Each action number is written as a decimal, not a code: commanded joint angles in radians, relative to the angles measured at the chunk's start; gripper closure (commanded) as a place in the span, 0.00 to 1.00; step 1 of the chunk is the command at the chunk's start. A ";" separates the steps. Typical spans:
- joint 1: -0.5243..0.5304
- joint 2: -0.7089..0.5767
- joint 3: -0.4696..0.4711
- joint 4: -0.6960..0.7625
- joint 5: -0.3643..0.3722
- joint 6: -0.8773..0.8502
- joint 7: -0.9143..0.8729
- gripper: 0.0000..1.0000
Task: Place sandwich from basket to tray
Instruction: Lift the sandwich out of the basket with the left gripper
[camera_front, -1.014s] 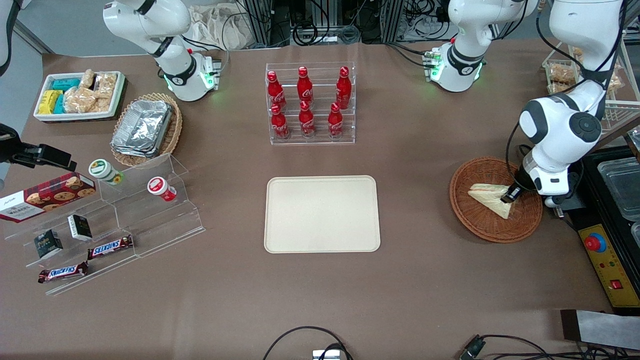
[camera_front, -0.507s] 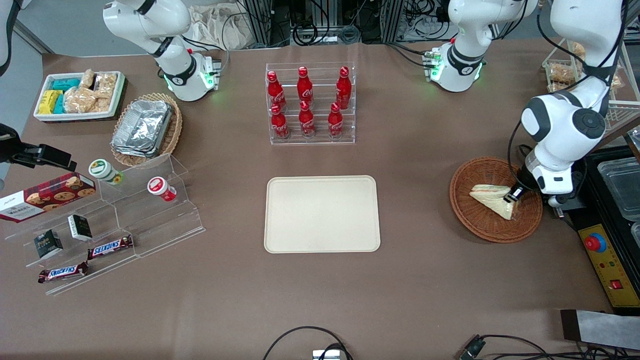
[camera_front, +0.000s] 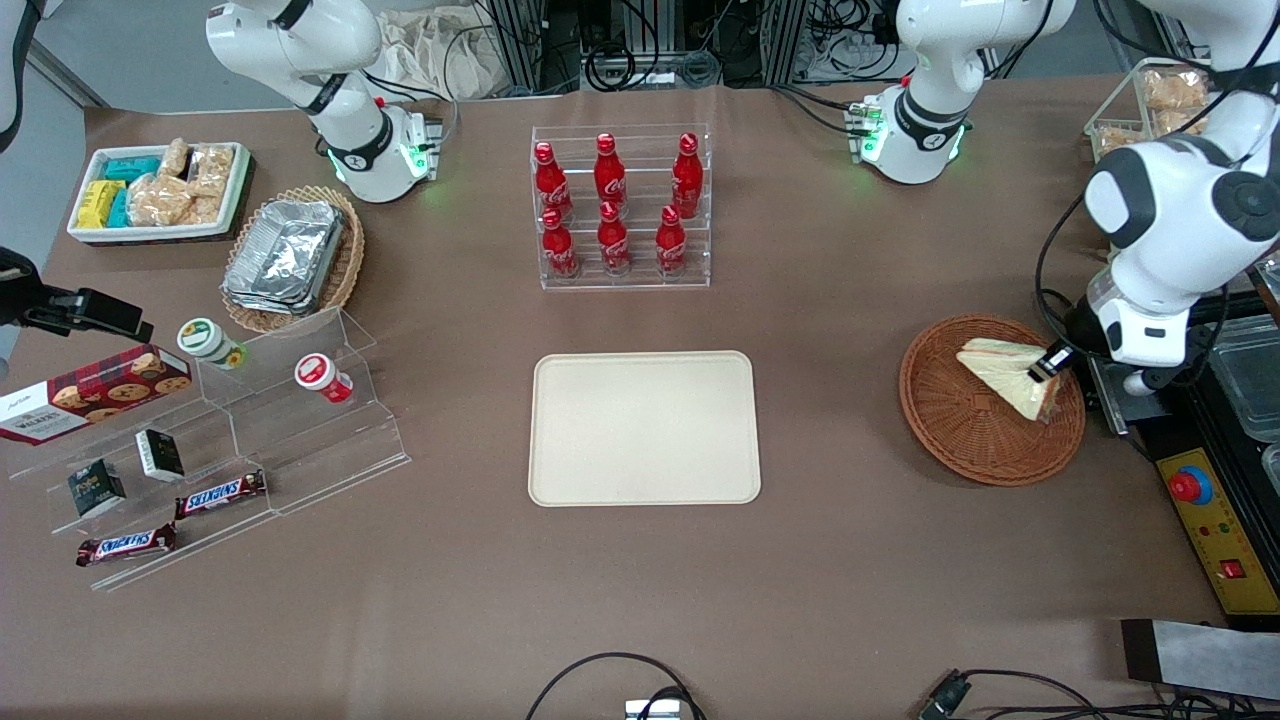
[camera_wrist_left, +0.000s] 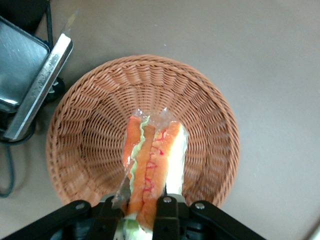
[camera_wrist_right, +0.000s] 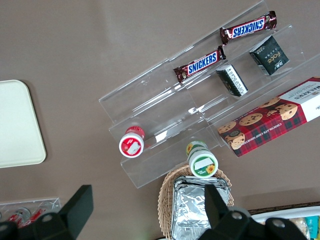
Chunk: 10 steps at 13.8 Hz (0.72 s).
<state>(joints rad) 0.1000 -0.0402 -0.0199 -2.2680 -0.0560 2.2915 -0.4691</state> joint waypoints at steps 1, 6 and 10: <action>-0.002 -0.012 -0.047 0.132 0.034 -0.182 0.032 0.86; -0.002 -0.017 -0.178 0.202 0.111 -0.277 0.046 0.86; -0.002 -0.010 -0.273 0.248 0.111 -0.314 0.089 0.86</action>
<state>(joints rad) 0.0936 -0.0573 -0.2536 -2.0698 0.0407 2.0283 -0.3994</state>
